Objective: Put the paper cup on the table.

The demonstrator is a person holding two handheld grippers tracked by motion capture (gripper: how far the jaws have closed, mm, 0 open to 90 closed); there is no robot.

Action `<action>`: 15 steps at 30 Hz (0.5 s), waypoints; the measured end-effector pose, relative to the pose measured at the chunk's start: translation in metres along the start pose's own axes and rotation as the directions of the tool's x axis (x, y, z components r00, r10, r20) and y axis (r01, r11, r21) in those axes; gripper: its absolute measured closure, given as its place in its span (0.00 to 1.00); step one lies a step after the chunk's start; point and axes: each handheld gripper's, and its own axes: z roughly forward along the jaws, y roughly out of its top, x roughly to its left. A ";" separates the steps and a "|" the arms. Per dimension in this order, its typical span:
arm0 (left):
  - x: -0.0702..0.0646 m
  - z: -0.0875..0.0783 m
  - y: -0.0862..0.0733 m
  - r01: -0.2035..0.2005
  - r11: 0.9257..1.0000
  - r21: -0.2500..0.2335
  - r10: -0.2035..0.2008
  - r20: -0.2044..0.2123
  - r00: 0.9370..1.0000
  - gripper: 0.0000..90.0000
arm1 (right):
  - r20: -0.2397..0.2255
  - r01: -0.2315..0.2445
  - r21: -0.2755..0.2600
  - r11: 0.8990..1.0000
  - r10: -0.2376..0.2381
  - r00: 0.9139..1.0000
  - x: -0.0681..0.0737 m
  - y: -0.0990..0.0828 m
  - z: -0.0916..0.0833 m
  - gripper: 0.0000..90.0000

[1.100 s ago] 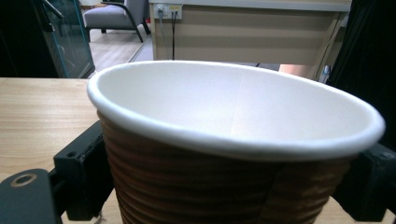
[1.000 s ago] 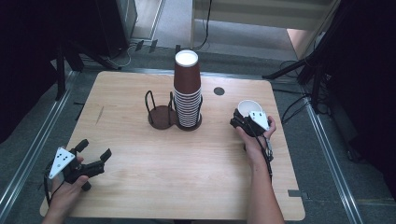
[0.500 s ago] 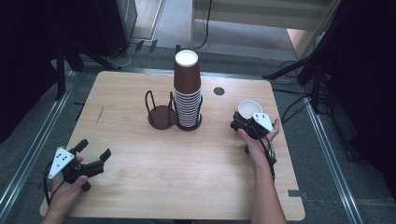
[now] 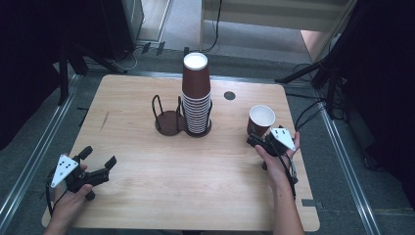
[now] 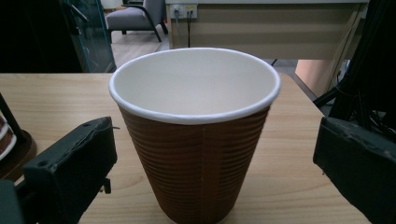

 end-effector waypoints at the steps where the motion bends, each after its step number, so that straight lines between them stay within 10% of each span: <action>1: 0.000 0.000 0.000 0.000 1.000 -0.001 0.000 0.000 1.000 0.03 | -0.003 -0.005 -0.003 1.000 0.005 1.000 -0.001 0.000 -0.002 0.00; 15: -0.001 0.001 0.000 0.003 1.000 0.006 -0.003 -0.004 1.000 0.03 | -0.022 -0.003 -0.021 1.000 0.003 1.000 -0.011 -0.008 -0.031 0.00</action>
